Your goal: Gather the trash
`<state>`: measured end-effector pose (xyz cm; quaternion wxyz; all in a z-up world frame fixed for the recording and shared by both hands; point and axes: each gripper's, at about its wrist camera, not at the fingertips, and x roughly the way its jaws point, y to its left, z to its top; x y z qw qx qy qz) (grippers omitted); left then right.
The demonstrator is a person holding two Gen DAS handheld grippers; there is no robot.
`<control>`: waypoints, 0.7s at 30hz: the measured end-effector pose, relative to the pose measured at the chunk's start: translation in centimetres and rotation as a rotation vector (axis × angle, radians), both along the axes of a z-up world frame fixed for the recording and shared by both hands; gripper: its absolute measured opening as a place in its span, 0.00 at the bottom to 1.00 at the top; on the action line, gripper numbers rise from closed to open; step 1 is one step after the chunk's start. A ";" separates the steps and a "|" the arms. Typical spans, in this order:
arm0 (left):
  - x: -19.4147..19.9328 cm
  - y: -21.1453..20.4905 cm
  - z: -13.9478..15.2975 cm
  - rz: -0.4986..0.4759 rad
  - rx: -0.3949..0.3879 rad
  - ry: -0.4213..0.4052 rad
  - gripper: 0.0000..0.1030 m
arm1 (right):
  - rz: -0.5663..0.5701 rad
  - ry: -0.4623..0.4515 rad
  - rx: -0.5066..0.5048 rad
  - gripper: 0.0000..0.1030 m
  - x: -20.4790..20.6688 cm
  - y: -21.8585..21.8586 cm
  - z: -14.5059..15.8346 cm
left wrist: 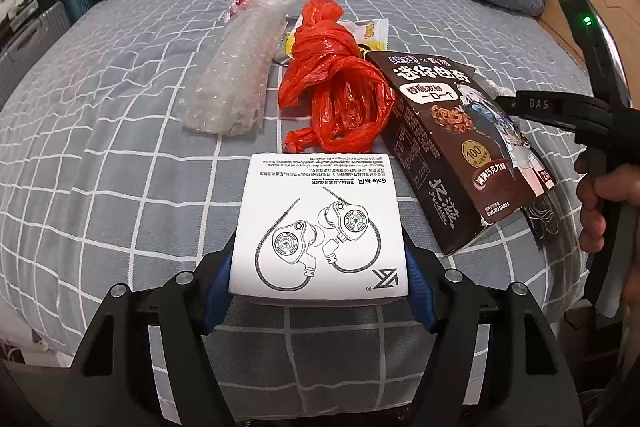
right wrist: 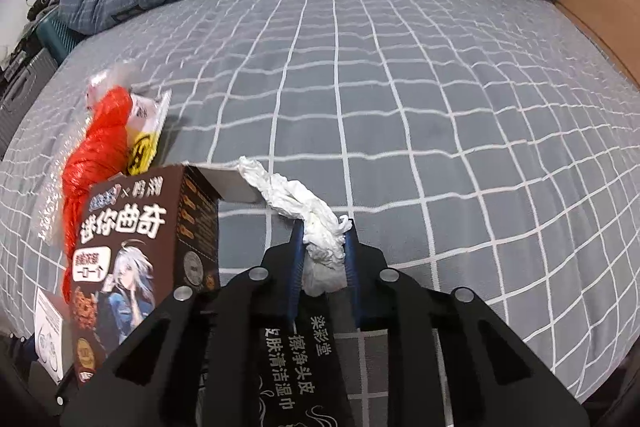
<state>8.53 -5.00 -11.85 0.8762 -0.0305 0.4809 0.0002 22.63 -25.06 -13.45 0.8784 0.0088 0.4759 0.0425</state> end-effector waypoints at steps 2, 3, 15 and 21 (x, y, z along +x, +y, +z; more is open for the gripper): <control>-0.1 0.1 0.2 0.002 -0.001 -0.002 0.67 | -0.001 -0.012 0.000 0.18 -0.1 0.0 0.4; -0.1 0.2 0.3 0.003 -0.002 -0.005 0.67 | -0.001 -0.015 0.001 0.18 -0.1 0.0 0.6; -0.5 1.1 2.3 0.018 -0.004 -0.049 0.67 | 0.005 -0.111 -0.003 0.18 -2.1 0.6 4.1; -0.8 1.5 3.3 0.021 0.003 -0.076 0.67 | 0.020 -0.148 -0.001 0.18 -3.7 1.2 5.6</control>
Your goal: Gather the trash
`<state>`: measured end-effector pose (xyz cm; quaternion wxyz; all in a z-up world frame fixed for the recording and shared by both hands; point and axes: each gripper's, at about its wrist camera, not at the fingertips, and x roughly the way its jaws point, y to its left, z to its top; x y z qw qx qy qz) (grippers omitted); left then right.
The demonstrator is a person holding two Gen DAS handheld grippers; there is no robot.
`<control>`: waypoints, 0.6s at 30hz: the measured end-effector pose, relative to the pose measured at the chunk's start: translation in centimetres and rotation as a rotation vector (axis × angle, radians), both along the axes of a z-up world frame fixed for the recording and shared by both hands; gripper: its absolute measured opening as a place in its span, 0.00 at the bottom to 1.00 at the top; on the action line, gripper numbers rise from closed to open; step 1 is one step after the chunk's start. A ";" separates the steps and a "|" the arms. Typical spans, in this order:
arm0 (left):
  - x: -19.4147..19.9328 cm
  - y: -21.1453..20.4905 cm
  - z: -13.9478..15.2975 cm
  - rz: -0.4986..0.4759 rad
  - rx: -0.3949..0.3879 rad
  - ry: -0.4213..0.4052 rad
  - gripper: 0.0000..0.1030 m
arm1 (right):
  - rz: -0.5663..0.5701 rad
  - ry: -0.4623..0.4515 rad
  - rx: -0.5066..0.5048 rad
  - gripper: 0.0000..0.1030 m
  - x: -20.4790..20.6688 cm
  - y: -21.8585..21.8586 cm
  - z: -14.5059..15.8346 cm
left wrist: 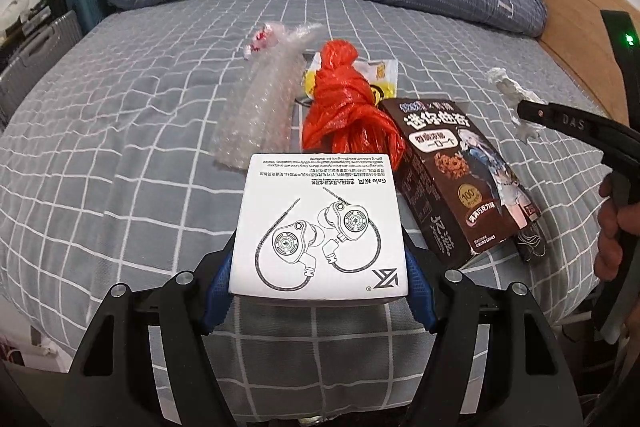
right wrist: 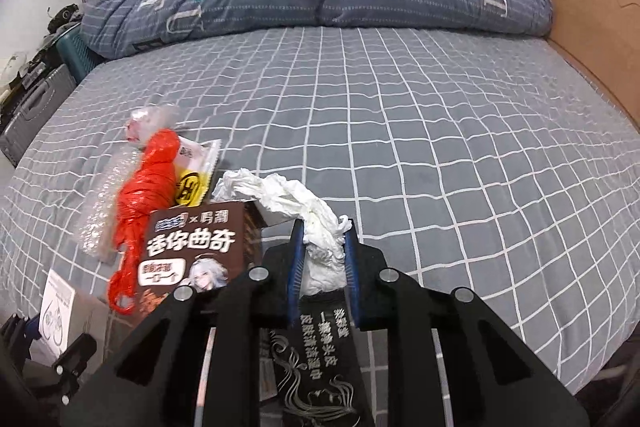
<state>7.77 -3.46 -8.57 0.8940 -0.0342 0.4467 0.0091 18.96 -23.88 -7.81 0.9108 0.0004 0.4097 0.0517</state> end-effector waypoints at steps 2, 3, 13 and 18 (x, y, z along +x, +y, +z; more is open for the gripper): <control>-0.2 0.1 0.3 -0.002 0.002 -0.007 0.67 | 0.004 -0.010 -0.004 0.18 -0.7 0.2 0.4; -0.2 0.2 0.4 -0.003 -0.001 -0.008 0.67 | 0.005 -0.012 -0.004 0.18 -1.0 0.2 0.5; -1.6 1.0 2.4 -0.012 -0.031 -0.033 0.67 | 0.025 -0.046 0.001 0.18 -5.1 1.1 2.0; -2.7 1.3 2.9 -0.022 -0.029 -0.043 0.67 | 0.032 -0.053 0.009 0.18 -6.7 1.6 2.4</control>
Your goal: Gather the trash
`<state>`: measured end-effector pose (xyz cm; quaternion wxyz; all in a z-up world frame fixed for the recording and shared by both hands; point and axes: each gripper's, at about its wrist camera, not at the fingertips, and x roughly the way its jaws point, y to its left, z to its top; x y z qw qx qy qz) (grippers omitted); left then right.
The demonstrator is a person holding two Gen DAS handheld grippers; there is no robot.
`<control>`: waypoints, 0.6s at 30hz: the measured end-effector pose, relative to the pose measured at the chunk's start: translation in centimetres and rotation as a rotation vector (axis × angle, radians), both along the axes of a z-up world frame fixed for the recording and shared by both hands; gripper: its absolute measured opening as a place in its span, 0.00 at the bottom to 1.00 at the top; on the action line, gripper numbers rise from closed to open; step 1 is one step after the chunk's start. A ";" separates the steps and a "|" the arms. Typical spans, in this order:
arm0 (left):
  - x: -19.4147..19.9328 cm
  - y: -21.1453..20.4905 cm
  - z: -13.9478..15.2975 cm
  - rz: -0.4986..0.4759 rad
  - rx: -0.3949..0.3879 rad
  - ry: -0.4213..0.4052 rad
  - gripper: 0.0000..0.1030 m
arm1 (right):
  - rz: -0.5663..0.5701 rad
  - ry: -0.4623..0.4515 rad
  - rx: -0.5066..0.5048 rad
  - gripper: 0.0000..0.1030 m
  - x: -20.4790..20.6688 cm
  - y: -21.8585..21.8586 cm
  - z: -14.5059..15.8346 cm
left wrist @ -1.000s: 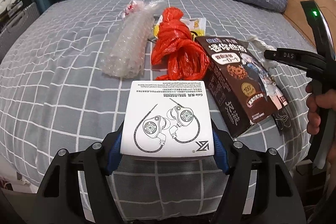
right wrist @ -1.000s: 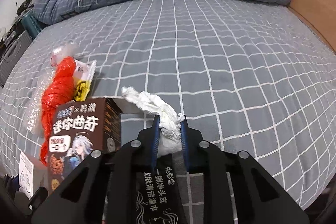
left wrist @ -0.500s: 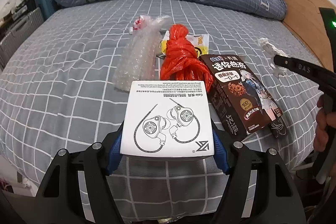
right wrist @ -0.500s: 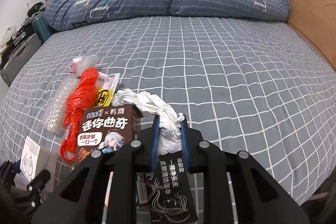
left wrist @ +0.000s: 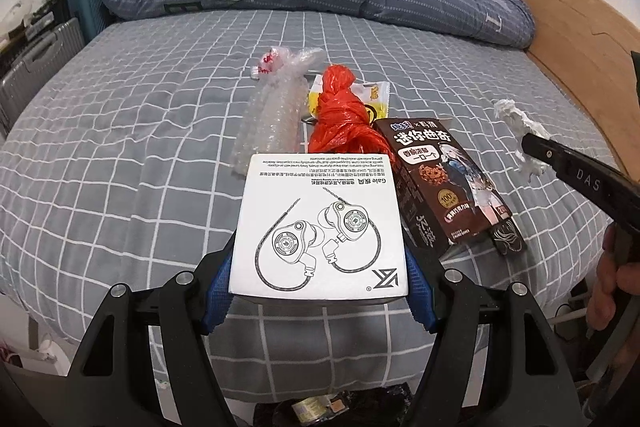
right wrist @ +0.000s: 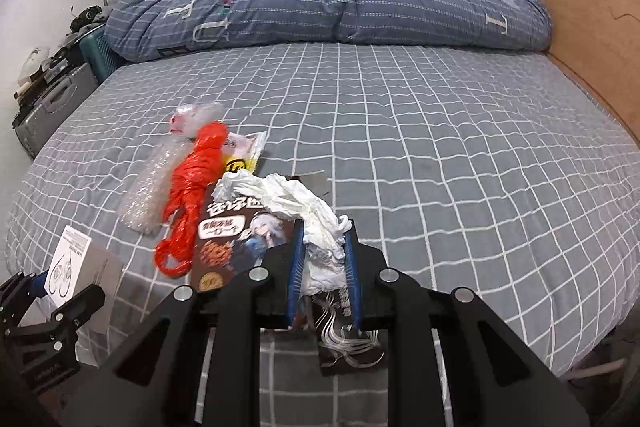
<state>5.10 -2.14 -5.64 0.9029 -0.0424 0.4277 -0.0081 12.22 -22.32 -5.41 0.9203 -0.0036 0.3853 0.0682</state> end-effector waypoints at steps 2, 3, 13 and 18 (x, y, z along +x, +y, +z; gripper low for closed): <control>-0.4 0.0 0.1 -0.009 -0.002 -0.004 0.67 | 0.002 -0.004 -0.005 0.18 -0.7 0.2 0.2; -0.6 0.0 0.2 -0.018 -0.001 -0.008 0.67 | 0.003 -0.009 -0.009 0.18 -1.1 0.4 0.3; -3.5 0.1 0.3 -0.036 0.003 -0.016 0.67 | 0.009 -0.018 -0.017 0.18 -3.7 0.9 0.7; -4.7 0.0 -0.3 -0.037 0.008 -0.002 0.67 | 0.012 -0.016 -0.017 0.18 -4.9 0.9 0.6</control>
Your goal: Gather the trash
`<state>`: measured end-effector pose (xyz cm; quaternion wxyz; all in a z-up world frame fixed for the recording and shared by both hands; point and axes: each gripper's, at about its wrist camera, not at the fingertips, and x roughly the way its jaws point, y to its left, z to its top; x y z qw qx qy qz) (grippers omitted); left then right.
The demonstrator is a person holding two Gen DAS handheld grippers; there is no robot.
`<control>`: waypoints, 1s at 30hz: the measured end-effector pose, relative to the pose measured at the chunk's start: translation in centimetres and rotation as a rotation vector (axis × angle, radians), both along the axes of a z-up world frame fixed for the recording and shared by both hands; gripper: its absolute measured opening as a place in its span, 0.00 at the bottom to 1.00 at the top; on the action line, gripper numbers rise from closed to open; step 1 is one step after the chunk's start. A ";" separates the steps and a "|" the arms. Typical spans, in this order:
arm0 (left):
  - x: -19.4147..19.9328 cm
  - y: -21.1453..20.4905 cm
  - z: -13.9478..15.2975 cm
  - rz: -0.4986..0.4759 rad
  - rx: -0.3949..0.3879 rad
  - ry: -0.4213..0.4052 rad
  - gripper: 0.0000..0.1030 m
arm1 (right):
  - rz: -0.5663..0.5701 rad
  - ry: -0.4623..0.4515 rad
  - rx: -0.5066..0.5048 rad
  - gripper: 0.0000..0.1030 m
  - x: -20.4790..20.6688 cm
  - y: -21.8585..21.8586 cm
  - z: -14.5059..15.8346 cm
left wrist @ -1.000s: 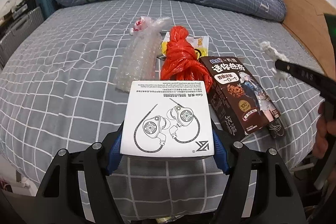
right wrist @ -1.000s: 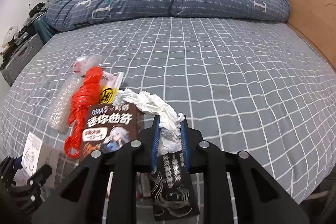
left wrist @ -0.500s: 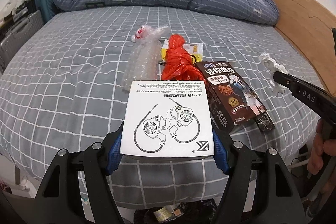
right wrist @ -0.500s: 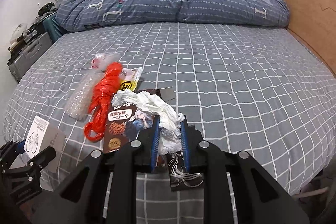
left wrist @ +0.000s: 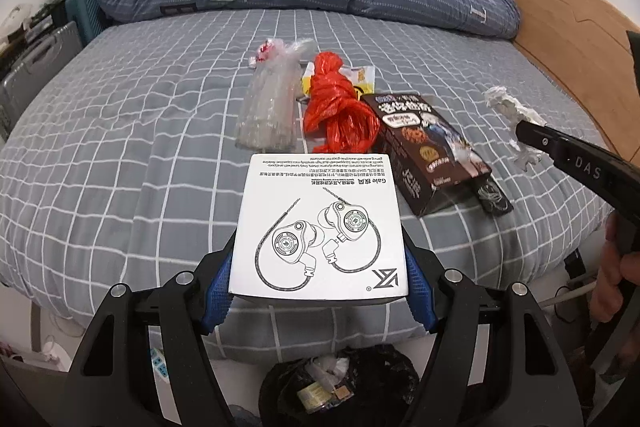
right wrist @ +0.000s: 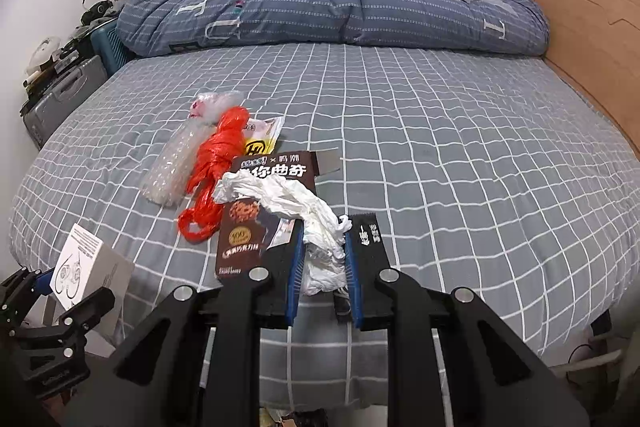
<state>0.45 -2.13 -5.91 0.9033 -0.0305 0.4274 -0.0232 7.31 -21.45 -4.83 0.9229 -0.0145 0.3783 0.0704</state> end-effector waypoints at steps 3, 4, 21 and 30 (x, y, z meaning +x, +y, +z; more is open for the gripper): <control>-0.2 0.0 -0.2 0.004 -0.008 0.008 0.67 | 0.002 0.003 0.007 0.18 -0.8 0.1 0.0; -0.3 0.0 -0.2 0.003 -0.011 0.010 0.67 | 0.003 0.005 0.009 0.18 -1.0 0.2 -0.1; -3.7 0.3 -0.7 0.018 -0.003 0.019 0.67 | 0.045 0.037 -0.006 0.18 -6.7 1.9 -1.6; -5.9 1.1 -1.0 0.046 0.000 0.027 0.67 | 0.058 0.070 0.011 0.18 -9.7 1.9 -2.6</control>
